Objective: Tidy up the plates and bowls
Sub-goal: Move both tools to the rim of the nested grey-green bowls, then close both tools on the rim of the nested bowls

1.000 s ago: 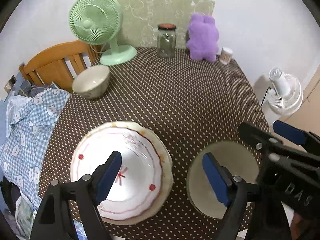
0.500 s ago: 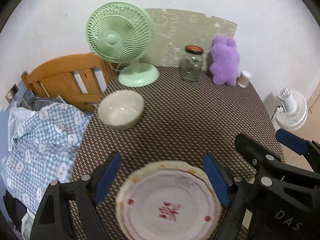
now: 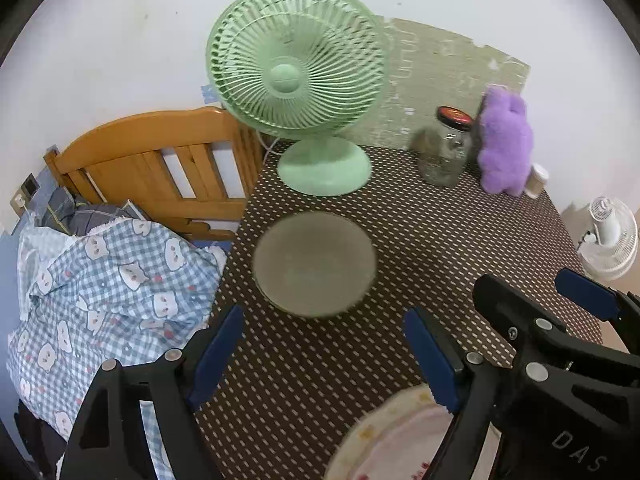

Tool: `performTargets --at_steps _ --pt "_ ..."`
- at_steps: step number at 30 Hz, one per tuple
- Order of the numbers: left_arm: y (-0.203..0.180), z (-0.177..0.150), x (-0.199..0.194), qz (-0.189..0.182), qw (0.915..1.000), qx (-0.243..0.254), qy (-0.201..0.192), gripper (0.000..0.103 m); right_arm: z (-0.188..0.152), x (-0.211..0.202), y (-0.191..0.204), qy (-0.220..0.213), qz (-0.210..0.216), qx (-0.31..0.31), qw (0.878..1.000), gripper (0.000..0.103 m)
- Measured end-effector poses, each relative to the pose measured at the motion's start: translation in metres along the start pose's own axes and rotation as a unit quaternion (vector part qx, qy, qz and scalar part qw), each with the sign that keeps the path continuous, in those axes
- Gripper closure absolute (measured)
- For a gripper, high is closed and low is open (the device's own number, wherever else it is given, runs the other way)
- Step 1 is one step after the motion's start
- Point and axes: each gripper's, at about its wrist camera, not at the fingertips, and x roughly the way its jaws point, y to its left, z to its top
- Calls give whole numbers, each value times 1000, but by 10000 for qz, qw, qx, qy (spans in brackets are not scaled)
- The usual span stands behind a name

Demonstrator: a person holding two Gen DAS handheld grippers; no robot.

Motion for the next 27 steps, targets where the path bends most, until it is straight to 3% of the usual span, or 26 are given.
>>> performTargets --at_steps 8,16,21,25,27 --pt "30 21 41 145 9999 80 27 20 23 49 30 50 -149 -135 9998 18" --pt "51 33 82 67 9999 13 126 25 40 101 50 182 -219 -178 9994 18" --pt "57 31 110 -103 9995 -21 292 40 36 126 56 324 -275 -213 9989 20" --pt "60 29 125 -150 9990 -58 417 48 34 144 58 448 -279 -165 9985 33" --pt "61 28 132 -143 9988 -89 455 59 33 152 56 517 -293 -113 9982 41"
